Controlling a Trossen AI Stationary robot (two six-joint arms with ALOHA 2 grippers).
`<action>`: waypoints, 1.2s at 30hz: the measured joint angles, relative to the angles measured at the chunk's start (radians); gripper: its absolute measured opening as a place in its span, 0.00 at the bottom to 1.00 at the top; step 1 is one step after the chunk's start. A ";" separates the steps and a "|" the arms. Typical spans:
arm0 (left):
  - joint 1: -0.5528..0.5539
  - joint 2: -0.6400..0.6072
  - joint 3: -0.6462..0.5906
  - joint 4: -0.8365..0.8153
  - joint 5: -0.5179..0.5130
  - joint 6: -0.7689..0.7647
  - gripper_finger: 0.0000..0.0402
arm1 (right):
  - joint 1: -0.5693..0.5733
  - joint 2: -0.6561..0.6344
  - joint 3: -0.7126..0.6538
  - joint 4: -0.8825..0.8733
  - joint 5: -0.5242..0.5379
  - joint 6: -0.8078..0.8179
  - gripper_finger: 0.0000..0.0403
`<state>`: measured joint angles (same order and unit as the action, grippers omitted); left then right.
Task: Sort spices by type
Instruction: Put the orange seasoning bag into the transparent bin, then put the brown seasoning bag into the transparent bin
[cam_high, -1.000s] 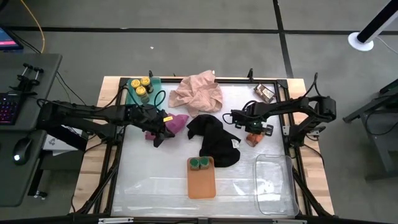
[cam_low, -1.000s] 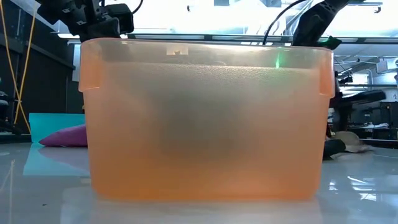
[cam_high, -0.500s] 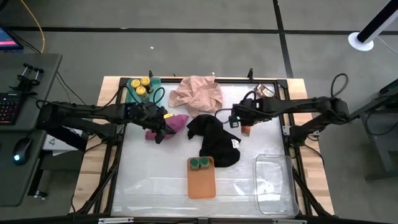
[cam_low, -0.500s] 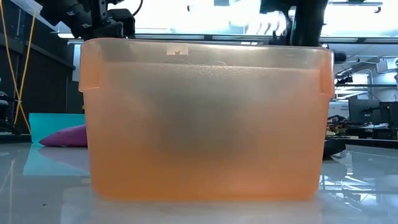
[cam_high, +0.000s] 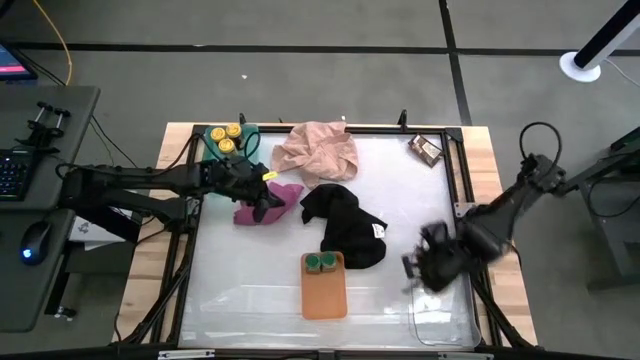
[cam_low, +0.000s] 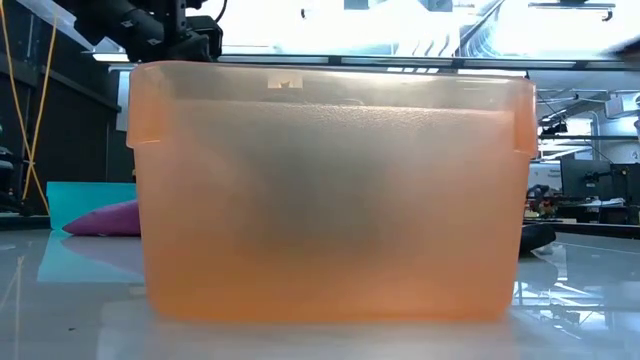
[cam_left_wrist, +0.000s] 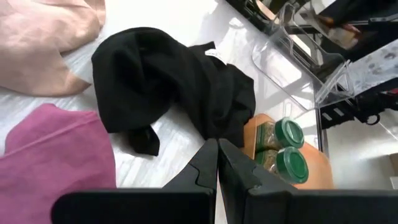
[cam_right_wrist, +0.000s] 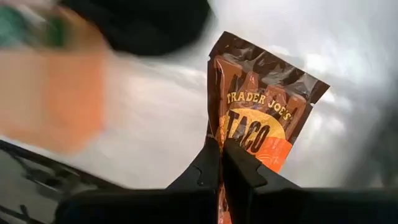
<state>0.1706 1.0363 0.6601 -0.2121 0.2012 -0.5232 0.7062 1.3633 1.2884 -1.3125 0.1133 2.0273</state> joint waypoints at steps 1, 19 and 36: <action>0.001 0.000 0.000 0.001 0.000 -0.003 0.00 | 0.045 0.009 0.000 -0.002 -0.020 0.069 0.00; 0.001 0.000 0.000 0.000 0.000 -0.023 0.00 | 0.061 0.124 -0.237 0.203 -0.140 0.166 0.00; 0.001 0.000 0.000 -0.001 -0.002 -0.007 0.00 | -0.017 0.121 -0.288 0.275 -0.200 -0.098 0.33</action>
<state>0.1711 1.0363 0.6601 -0.2127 0.1989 -0.5301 0.6892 1.4838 1.0003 -1.0371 -0.0863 1.9298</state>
